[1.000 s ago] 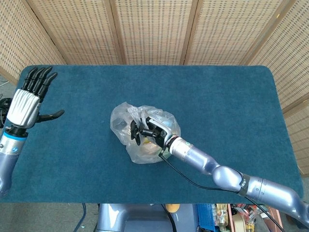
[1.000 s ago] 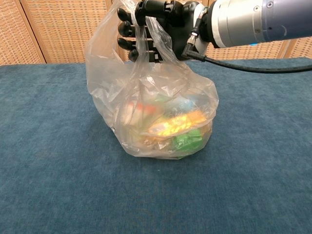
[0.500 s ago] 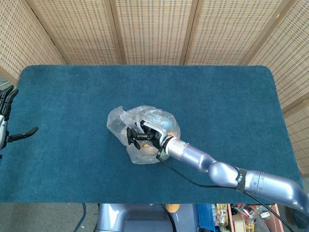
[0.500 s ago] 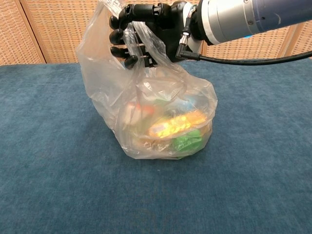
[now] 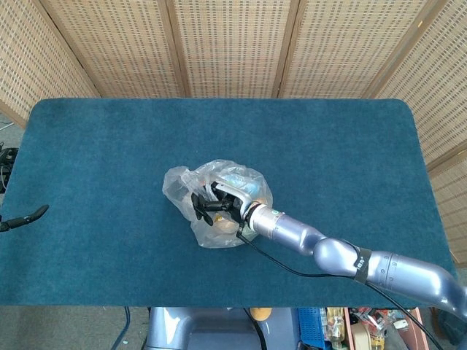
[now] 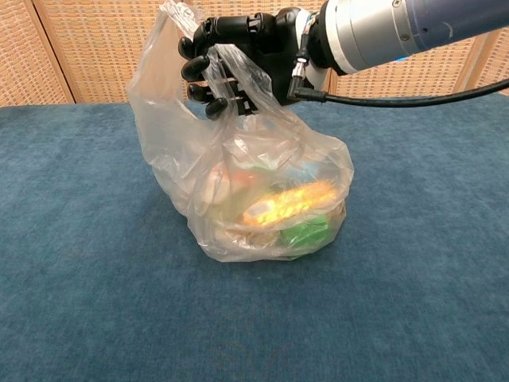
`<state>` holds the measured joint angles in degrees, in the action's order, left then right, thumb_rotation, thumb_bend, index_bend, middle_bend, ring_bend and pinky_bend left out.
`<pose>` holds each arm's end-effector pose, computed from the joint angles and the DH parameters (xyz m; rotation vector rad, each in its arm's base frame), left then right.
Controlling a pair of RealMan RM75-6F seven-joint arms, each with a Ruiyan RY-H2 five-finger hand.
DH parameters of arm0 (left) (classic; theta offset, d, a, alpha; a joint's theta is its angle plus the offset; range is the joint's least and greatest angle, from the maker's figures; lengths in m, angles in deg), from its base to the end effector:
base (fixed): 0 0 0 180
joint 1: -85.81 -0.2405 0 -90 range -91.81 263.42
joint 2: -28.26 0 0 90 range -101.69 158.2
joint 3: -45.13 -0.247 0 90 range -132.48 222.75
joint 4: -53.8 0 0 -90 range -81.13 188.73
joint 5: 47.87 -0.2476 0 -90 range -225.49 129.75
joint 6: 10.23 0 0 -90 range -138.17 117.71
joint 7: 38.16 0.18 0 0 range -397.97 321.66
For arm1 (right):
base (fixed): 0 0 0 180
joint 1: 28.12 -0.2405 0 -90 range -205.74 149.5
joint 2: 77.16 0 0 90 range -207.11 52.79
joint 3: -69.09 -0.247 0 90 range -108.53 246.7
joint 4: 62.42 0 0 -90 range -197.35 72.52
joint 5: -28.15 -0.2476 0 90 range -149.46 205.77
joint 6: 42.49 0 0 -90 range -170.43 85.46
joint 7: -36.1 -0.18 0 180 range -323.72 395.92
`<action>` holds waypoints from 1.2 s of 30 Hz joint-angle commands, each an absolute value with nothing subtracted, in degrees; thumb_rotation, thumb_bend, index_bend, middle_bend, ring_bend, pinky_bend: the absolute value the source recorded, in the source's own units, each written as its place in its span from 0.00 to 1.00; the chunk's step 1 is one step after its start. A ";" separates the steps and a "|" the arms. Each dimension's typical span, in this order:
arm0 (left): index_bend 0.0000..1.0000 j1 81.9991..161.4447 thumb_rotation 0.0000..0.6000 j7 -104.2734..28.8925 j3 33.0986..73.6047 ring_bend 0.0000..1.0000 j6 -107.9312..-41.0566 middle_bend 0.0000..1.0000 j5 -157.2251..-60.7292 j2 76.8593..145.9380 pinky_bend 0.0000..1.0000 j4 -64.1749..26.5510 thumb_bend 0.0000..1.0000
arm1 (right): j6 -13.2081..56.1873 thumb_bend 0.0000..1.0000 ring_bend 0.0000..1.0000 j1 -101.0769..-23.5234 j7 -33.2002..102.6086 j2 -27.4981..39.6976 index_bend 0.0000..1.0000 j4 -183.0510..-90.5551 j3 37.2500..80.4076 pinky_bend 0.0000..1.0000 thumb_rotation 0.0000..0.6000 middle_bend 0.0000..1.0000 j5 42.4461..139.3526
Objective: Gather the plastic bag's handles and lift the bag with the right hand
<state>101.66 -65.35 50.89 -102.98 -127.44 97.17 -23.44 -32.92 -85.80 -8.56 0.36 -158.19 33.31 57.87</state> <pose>-0.3150 0.2959 0.1667 -1.1844 -0.8850 -1.3790 0.0614 -0.3908 -0.0384 -1.0778 2.5209 -1.0326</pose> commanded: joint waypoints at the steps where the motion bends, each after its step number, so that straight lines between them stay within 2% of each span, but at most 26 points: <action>1: 0.00 100.31 1.00 -64.65 51.16 0.00 -103.51 0.00 -126.96 97.15 0.00 -24.66 0.07 | -32.77 1.00 0.71 -86.22 -8.61 0.28 0.83 -157.60 33.51 0.93 1.00 0.84 57.98; 7: 0.00 98.80 1.00 -61.46 50.96 0.00 -102.92 0.00 -126.62 95.96 0.00 -26.71 0.08 | -31.72 1.00 0.81 -88.83 -8.20 -1.41 0.94 -157.27 36.10 1.00 1.00 0.94 56.75; 18: 0.00 97.14 1.00 -54.23 49.89 0.00 -97.36 0.00 -124.46 90.80 0.00 -33.08 0.10 | -27.67 1.00 0.92 -93.33 -6.85 -5.01 0.98 -160.73 38.40 1.00 1.00 1.00 54.76; 24: 0.00 96.19 1.00 -50.17 49.70 0.00 -95.99 0.00 -122.91 88.94 0.00 -36.60 0.12 | -23.54 1.00 0.93 -95.82 -6.54 -7.19 0.98 -163.87 38.47 1.00 1.00 1.00 51.93; 36: 0.00 95.38 1.00 -50.10 50.92 0.00 -94.15 0.00 -122.23 87.27 0.00 -39.26 0.13 | -13.30 1.00 0.93 -105.64 -5.13 -11.00 0.98 -167.47 38.02 1.00 1.00 1.00 38.39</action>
<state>95.45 -49.96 50.85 -94.24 -122.15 87.35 -39.20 -15.18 -103.83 -5.79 -10.15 -166.75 38.44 40.49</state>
